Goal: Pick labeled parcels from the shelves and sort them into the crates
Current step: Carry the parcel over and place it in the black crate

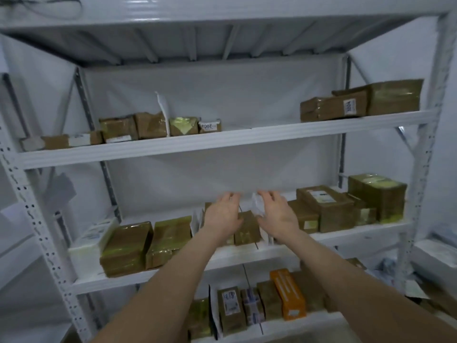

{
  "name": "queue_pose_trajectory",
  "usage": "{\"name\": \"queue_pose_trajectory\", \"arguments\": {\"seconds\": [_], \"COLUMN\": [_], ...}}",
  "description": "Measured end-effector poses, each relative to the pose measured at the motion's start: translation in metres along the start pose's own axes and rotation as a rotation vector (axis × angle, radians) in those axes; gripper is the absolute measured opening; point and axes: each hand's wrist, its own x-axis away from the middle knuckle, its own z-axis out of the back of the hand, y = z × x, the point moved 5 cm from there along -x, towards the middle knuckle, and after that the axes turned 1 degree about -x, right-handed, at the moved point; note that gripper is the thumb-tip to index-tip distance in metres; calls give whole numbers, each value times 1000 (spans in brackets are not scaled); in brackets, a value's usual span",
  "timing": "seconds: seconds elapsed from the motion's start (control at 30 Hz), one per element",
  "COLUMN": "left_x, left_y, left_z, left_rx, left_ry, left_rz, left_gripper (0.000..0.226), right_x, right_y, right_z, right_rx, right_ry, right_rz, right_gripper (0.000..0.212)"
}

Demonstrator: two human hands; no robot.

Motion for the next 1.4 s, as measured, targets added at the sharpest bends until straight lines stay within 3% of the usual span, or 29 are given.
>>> {"name": "queue_pose_trajectory", "arguments": {"seconds": [0.33, 0.5, 0.67, 0.8, 0.9, 1.0, 1.17, 1.33, 1.4], "left_x": [-110, -158, -196, -213, -227, -241, -255, -261, -262], "left_y": [-52, -105, -137, -142, -140, -130, -111, -103, -87], "left_z": [100, 120, 135, 135, 131, 123, 118, 116, 120], "left_rx": [16, 252, 465, 509, 514, 525, 601, 1006, 1118], "left_ry": [417, 557, 574, 583, 530, 403, 265, 408, 462], "left_rz": [0, 100, 176, 208, 227, 267, 356, 431, 389], "left_gripper": [54, 50, 48, 46, 46, 50, 49, 20, 24], "right_x": [-148, -229, -289, -315, -323, -326, -327, -317, -316], "right_y": [-62, -97, -95, -96, -84, -74, -65, -37, -23], "right_z": [64, 61, 65, 54, 57, 65, 75, 100, 112], "right_rx": [-133, -164, -173, -28, 55, 65, -86, -365, -476], "right_ry": [237, 208, 170, 46, 70, 40, -15, 129, 194], "right_rz": [113, 143, 102, 156, 115, 123, 180, 171, 145], "right_gripper": [64, 68, 66, 49, 37, 38, 34, 16, 13]}}
